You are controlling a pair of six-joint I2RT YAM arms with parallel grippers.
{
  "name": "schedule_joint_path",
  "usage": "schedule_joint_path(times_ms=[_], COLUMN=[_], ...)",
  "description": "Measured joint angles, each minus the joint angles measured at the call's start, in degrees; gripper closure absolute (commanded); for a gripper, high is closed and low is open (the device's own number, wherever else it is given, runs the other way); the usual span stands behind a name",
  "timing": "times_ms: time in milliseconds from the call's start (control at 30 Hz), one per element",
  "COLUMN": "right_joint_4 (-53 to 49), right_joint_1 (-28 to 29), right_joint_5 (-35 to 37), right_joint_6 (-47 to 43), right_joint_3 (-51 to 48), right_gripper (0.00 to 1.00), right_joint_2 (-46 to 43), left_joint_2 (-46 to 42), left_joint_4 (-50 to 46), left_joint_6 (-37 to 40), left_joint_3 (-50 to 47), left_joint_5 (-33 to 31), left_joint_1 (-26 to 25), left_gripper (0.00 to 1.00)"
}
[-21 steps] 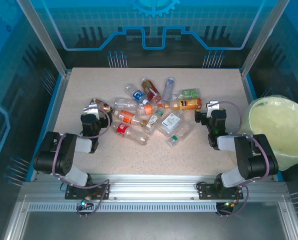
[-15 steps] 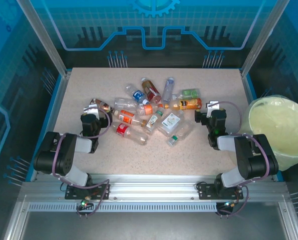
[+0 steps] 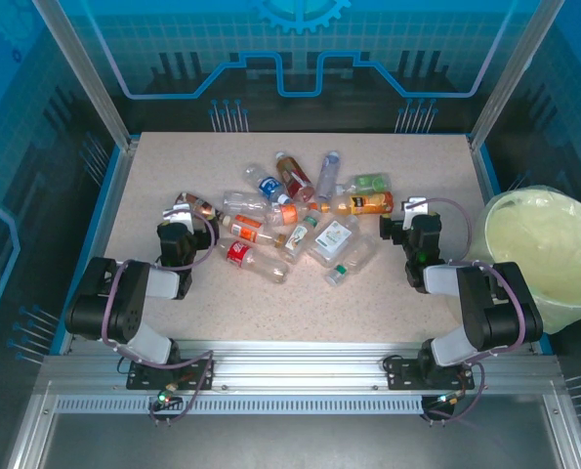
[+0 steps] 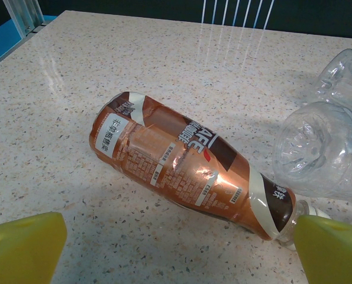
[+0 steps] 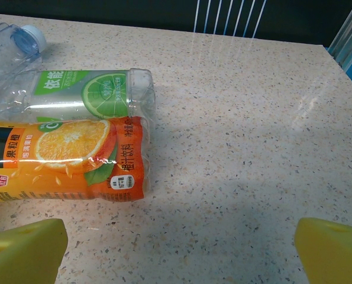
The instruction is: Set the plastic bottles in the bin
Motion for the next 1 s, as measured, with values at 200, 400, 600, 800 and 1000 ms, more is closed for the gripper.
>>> schedule_joint_path(times_ms=[200, 400, 600, 800, 1000], right_joint_4=[-1.07, -15.21, -36.61, -53.83, -63.12], right_joint_1=[0.13, 3.19, 5.46, 9.22, 12.04], right_joint_5=[-0.15, 0.0, -0.94, -3.08, -6.58], right_joint_6=[-0.28, -0.11, 8.9, 23.47, 36.74], right_joint_3=[0.0, 4.04, 16.17, 20.59, 20.57], right_gripper=[0.0, 0.0, 0.0, 0.0, 0.0], right_joint_2=[-0.7, -9.66, -16.92, -18.84, -16.44], left_joint_2=[-2.4, -22.88, -40.74, -49.51, -49.81], left_joint_4=[-2.25, -13.44, -32.81, -51.45, -61.75], left_joint_6=[0.04, -2.62, -15.93, -32.46, -42.58], left_joint_3=[0.0, 0.26, 3.58, 4.13, 3.98], left_joint_5=[-0.28, -4.07, -6.34, -2.51, 6.01], left_joint_1=[-0.02, -0.42, -0.61, -0.66, -0.66], left_gripper=[0.01, 0.01, 0.01, 0.01, 0.01])
